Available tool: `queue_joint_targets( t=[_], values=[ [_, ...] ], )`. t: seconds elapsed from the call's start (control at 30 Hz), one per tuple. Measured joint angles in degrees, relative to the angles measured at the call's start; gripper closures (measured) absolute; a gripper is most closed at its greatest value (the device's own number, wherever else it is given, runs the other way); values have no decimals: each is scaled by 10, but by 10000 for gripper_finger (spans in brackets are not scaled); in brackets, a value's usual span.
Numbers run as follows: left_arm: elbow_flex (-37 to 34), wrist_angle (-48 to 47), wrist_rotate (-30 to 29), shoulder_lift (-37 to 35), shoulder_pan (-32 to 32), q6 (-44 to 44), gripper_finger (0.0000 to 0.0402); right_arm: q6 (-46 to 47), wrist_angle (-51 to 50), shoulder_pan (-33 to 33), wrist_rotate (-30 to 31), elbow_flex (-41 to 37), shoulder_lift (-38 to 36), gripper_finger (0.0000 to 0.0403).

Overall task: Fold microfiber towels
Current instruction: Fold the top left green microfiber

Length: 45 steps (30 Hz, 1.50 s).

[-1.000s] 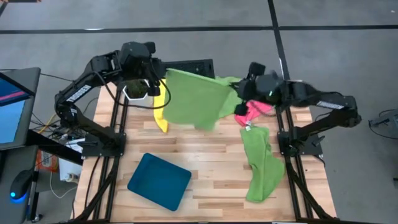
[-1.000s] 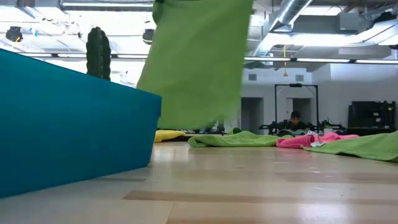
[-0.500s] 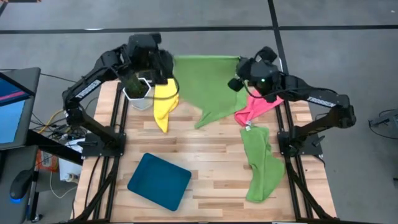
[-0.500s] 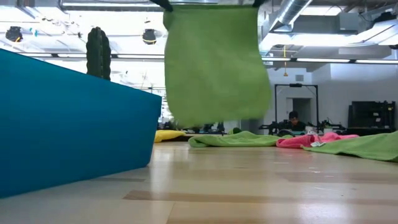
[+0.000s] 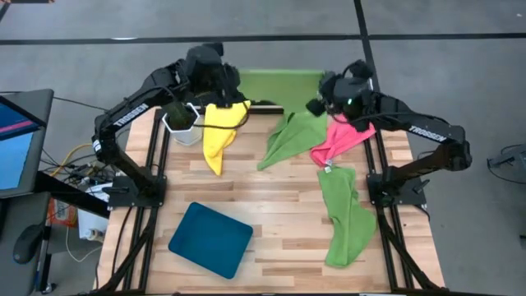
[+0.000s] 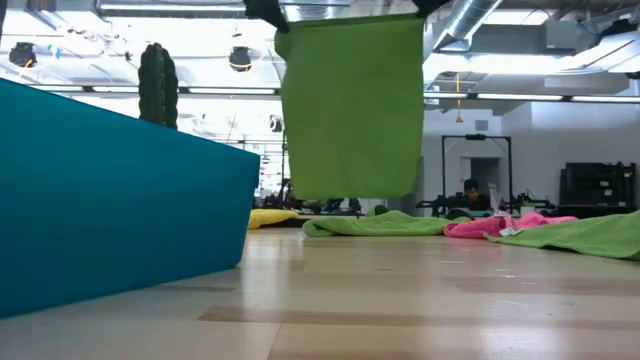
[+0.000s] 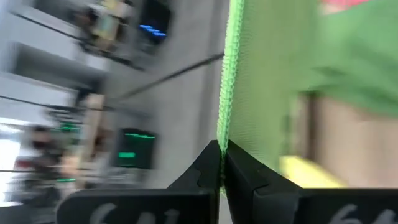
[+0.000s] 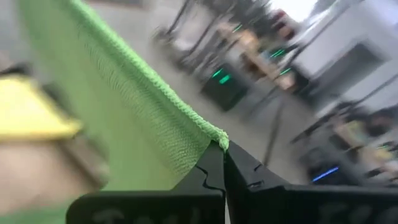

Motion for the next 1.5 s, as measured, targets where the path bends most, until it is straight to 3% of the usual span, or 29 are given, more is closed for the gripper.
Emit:
queue_joint_targets(
  t=[0.07,0.2,0.3,0.53,0.77,0.93,1.13,1.5],
  values=[
    [1,-74,58,-4,-14,-77,401,95,-98,31,-24,-2,1,390],
    [-7,-222,260,-3,-44,-206,401,280,-199,118,-83,-43,1,384],
    [-51,-259,321,-3,-94,-233,401,373,-202,202,-97,-97,2,384],
    [-234,-176,227,-7,-217,-315,401,526,-97,354,-90,-216,2,386],
    [-402,-30,209,-6,-310,-439,401,582,-43,419,-101,-250,3,387],
    [-422,-9,193,-10,-343,-511,401,584,-37,415,-157,-251,3,387],
    [-424,-3,187,-16,-354,-502,401,622,-42,403,-217,-257,3,385],
    [-423,7,193,-16,-352,-456,401,691,-18,424,-225,-308,3,381]
  ],
)
